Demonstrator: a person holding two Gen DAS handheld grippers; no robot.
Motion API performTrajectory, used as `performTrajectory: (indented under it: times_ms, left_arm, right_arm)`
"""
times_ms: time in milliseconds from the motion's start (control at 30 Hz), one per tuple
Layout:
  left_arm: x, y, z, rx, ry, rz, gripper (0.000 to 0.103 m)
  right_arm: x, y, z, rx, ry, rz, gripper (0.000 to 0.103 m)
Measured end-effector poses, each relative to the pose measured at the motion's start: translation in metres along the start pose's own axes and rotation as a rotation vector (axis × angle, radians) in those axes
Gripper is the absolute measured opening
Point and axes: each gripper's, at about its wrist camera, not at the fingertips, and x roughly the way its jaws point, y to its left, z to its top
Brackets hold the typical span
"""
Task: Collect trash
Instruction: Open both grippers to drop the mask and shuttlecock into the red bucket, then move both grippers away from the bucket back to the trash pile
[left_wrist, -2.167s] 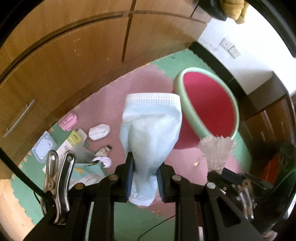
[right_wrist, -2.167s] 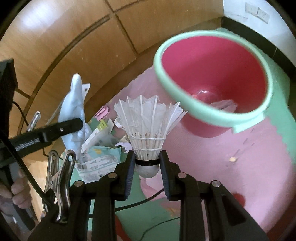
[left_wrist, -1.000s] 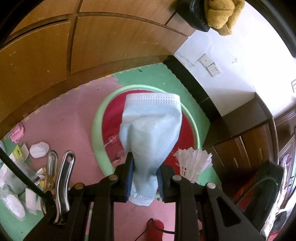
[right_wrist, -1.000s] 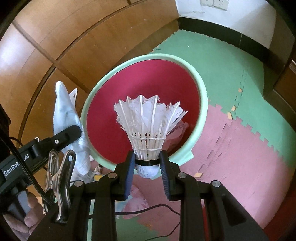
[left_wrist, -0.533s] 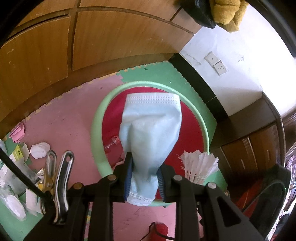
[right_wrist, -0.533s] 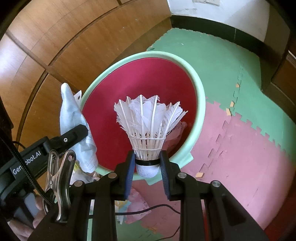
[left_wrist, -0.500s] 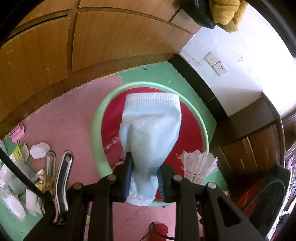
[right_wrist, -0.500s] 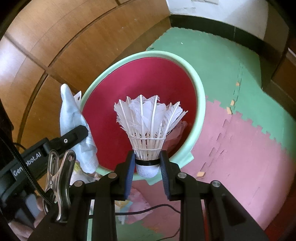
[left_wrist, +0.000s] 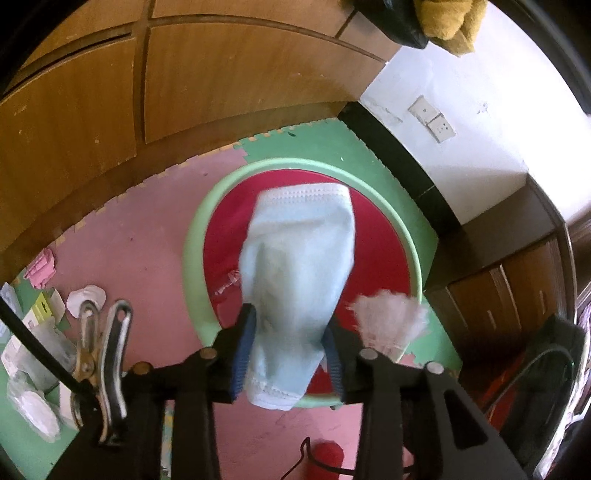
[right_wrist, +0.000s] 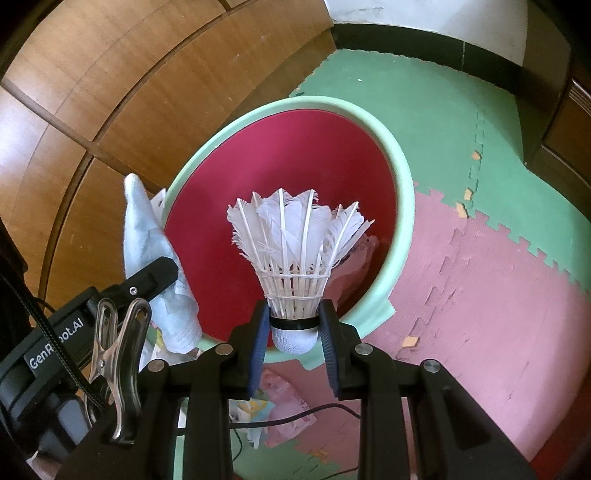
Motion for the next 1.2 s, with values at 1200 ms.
performTrajectory:
  times_ms: [1200]
  left_arm:
    - [-0.076,0.079,-0.021,0.032,-0.019,0.153,0.04]
  right_arm:
    - [-0.023,0.058,-0.024,-0.125,-0.011,0.028,0.036]
